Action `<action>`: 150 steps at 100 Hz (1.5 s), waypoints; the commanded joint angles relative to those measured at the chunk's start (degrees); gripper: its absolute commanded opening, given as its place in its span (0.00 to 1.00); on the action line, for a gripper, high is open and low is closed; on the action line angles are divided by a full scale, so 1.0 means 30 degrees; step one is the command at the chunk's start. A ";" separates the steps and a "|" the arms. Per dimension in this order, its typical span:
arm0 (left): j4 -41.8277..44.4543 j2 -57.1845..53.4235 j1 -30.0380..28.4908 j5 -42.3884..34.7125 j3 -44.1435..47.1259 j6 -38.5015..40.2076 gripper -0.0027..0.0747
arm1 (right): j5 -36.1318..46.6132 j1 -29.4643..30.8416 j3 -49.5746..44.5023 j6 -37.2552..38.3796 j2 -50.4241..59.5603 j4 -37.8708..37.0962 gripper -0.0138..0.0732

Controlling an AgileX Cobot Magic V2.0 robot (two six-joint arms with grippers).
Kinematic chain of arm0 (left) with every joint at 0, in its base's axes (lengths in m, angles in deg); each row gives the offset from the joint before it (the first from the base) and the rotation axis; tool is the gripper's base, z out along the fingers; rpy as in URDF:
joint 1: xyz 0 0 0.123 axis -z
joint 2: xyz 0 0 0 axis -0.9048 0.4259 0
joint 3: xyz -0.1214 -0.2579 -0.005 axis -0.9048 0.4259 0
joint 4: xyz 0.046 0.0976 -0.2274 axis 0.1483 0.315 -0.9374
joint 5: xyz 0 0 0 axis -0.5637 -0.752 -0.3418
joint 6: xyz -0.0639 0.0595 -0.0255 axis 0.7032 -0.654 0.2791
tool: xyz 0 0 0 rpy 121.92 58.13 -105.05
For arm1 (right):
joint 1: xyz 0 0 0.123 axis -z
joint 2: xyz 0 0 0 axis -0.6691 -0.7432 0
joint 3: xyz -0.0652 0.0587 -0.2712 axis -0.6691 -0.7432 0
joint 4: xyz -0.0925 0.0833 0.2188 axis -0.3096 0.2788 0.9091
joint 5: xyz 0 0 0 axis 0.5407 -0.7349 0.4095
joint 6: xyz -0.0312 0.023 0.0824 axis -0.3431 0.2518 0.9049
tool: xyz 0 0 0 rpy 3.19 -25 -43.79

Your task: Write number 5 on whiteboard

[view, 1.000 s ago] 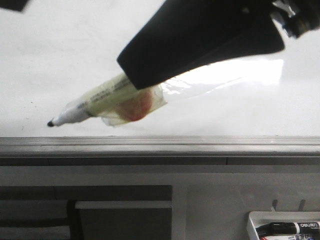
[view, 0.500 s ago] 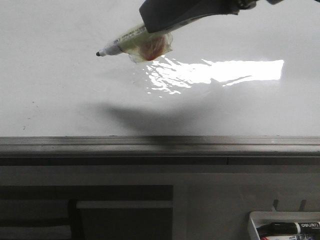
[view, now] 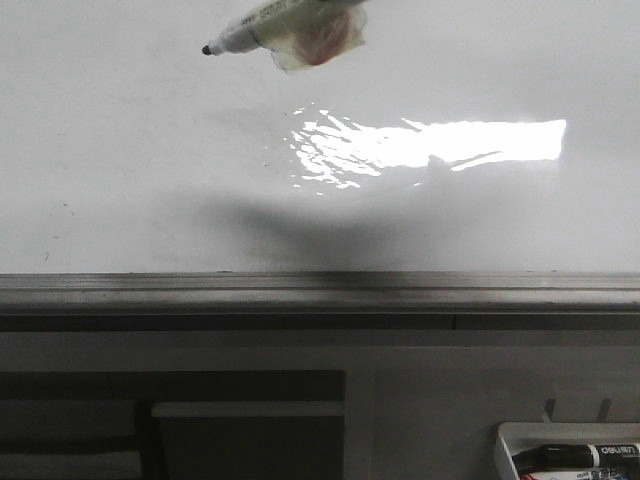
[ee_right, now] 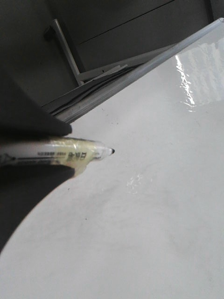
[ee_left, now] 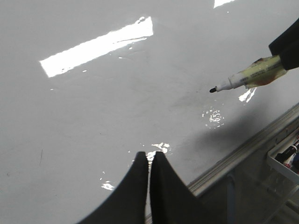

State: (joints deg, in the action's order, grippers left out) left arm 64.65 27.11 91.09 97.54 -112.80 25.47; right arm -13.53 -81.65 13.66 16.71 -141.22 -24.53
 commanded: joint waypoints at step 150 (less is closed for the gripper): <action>-0.0356 0.0192 -0.0078 -0.1448 -0.0502 0.0224 0.01 | 0.2120 0.0137 -0.0824 1.8855 0.3292 -1.8281 0.11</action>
State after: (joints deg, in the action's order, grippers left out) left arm 64.63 27.11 91.09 97.54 -112.80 25.47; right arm -10.81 -81.65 7.72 73.07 -131.18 -78.57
